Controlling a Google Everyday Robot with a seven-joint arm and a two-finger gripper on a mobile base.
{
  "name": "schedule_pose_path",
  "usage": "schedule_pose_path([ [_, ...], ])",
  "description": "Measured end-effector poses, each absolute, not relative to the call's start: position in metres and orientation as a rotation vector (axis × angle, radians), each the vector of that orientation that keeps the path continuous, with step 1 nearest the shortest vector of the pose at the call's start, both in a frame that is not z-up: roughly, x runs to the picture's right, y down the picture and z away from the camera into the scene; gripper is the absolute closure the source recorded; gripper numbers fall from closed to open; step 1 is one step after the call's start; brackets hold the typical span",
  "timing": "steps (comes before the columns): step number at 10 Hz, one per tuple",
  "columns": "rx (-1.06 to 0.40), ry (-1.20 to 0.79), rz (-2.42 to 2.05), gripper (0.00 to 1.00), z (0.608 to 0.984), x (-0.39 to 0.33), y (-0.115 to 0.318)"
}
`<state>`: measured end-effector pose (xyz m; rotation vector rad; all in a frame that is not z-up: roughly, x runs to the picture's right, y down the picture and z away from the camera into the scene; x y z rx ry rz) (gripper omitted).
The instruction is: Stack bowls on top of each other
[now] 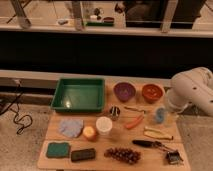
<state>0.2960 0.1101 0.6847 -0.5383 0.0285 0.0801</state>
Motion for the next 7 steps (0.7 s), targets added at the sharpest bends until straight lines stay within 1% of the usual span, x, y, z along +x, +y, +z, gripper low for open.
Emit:
schedule_pose_path([
  [5, -0.501, 0.022, 0.032, 0.2, 0.698, 0.291, 0.099],
  [7, -0.478, 0.018, 0.004, 0.2, 0.711, 0.289, 0.088],
])
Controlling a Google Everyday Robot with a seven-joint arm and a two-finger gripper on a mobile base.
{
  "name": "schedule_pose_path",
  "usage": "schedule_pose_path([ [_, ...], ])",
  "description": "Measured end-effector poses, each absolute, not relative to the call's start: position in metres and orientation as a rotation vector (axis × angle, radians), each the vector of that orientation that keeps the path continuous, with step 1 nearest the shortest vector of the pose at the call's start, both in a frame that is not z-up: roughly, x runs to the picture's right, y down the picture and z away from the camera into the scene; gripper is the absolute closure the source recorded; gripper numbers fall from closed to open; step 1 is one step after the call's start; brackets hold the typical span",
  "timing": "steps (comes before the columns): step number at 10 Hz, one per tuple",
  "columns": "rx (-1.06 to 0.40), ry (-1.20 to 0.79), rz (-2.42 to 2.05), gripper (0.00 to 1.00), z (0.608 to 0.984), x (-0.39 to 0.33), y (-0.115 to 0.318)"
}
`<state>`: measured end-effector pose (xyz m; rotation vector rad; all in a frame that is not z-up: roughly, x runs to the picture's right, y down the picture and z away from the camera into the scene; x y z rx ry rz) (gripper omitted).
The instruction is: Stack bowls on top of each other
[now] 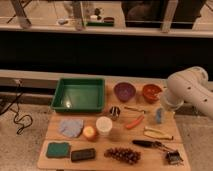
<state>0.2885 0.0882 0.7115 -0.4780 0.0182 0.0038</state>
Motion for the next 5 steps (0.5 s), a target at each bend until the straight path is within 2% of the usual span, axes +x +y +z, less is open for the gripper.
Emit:
schedule_pose_path([
  [5, -0.446, -0.003, -0.009, 0.2, 0.757, 0.283, 0.06],
])
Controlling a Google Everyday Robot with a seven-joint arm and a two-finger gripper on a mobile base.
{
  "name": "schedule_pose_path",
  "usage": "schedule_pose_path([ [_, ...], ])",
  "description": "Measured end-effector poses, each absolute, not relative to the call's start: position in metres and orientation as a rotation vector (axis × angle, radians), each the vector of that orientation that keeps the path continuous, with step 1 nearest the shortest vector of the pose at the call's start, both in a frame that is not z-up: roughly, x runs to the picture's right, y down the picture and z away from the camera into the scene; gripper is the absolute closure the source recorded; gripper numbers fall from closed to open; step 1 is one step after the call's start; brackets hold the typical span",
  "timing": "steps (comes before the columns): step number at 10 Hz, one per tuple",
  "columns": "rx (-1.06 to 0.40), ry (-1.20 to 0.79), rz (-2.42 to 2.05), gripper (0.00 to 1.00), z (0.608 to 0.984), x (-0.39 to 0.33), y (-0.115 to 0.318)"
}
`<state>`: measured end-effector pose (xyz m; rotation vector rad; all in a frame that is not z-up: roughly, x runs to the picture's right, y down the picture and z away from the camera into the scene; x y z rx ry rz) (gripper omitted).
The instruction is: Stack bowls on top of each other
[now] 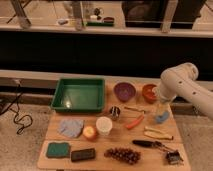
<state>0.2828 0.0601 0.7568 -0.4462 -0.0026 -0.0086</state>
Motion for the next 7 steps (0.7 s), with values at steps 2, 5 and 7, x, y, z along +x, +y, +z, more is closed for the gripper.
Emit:
schedule_pose_path([
  [2, -0.435, -0.023, 0.005, 0.2, 0.771, 0.285, 0.051],
  [5, -0.414, -0.084, 0.012, 0.2, 0.788, 0.283, 0.042],
  [7, -0.383, -0.096, 0.006, 0.2, 0.794, 0.283, 0.04],
])
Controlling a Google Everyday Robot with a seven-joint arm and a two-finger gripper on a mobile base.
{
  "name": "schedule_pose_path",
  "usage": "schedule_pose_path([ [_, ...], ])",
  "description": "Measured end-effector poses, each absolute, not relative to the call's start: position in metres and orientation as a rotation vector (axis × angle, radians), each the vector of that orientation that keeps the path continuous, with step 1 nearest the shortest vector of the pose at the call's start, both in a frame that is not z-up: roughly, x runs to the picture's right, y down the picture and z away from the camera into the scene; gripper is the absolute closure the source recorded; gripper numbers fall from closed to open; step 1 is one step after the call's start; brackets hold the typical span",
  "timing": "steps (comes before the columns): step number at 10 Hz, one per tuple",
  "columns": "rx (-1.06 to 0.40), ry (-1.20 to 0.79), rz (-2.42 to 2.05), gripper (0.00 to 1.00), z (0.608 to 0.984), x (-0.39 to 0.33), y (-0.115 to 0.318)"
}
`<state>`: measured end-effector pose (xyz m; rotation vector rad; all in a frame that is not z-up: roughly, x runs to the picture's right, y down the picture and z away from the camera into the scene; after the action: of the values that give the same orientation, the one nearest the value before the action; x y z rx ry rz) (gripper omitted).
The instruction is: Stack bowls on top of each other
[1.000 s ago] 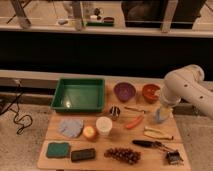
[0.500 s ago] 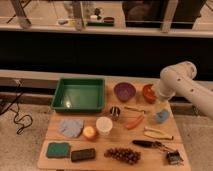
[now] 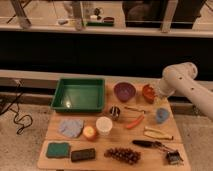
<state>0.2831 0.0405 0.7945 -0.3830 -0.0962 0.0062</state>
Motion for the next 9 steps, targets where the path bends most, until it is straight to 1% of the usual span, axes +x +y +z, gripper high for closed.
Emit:
schedule_pose_path([
  [4, -0.329, -0.083, -0.087, 0.2, 0.811, 0.274, 0.045],
  [7, -0.321, -0.061, -0.167, 0.2, 0.826, 0.266, 0.049],
  [9, -0.32, -0.055, -0.183, 0.2, 0.829, 0.264, 0.05],
])
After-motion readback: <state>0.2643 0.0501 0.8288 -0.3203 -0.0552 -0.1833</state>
